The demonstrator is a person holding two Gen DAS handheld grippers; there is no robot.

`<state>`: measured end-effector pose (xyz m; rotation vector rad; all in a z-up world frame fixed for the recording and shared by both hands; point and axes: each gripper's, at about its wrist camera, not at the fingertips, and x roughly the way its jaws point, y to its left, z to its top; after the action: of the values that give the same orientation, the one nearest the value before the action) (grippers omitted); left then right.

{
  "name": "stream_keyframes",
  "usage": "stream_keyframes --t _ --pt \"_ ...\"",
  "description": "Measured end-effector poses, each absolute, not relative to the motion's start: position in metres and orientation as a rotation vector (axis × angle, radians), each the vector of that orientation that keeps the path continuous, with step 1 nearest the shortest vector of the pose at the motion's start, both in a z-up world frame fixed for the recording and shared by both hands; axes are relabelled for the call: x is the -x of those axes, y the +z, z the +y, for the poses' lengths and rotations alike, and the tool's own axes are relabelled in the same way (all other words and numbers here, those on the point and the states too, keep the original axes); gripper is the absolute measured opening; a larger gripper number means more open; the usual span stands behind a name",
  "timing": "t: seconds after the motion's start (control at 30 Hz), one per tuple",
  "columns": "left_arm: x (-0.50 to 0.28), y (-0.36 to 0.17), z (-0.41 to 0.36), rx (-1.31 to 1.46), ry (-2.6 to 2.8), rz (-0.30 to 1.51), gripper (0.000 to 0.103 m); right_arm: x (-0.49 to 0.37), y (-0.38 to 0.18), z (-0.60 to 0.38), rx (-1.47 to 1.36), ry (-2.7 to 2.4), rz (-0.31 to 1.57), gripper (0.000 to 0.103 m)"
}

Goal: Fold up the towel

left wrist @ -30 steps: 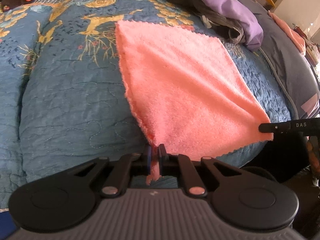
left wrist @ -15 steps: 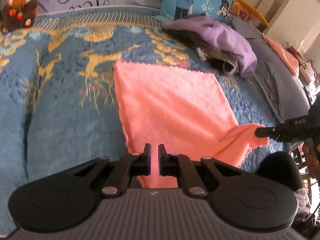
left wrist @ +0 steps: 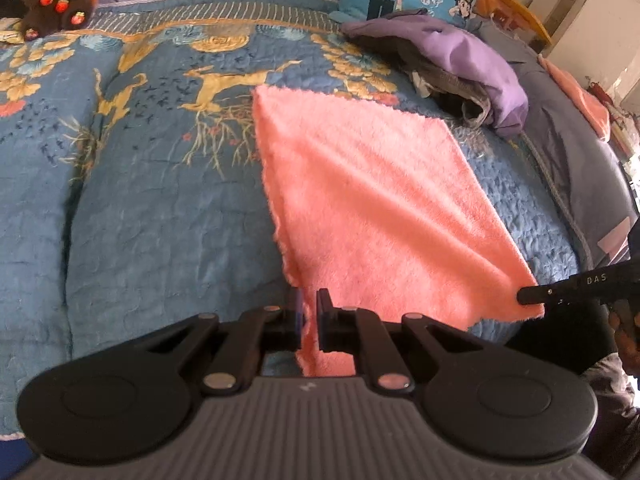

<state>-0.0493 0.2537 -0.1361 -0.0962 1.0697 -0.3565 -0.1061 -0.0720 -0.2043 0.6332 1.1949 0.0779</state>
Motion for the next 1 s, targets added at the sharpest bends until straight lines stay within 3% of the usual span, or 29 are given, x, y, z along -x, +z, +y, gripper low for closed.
stream_keyframes --t 0.1,0.13,0.17,0.37,0.73,0.87,1.0 --pt "0.052 -0.14 0.255 0.082 -0.343 1.084 0.02 0.109 -0.201 -0.071 -0.588 0.054 1.17 0.032" --pt "0.053 -0.143 0.257 0.089 -0.346 1.089 0.031 0.11 -0.199 -0.071 -0.572 0.05 1.158 0.041" --pt "0.053 -0.145 0.259 0.099 -0.355 1.094 0.035 0.111 -0.197 -0.071 -0.556 0.046 1.145 0.047" --pt "0.048 -0.169 0.263 0.142 -0.428 1.116 0.048 0.117 -0.188 -0.078 -0.535 0.035 1.098 0.052" --pt "0.043 -0.201 0.251 0.245 -0.498 1.149 0.044 0.115 -0.198 -0.08 -0.559 0.047 1.12 0.052" --pt "0.046 -0.203 0.253 0.31 -0.509 1.149 0.017 0.111 -0.204 -0.083 -0.604 0.047 1.129 0.053" --pt "0.051 -0.2 0.246 0.328 -0.539 1.141 0.009 0.11 -0.21 -0.089 -0.687 0.06 1.134 0.053"
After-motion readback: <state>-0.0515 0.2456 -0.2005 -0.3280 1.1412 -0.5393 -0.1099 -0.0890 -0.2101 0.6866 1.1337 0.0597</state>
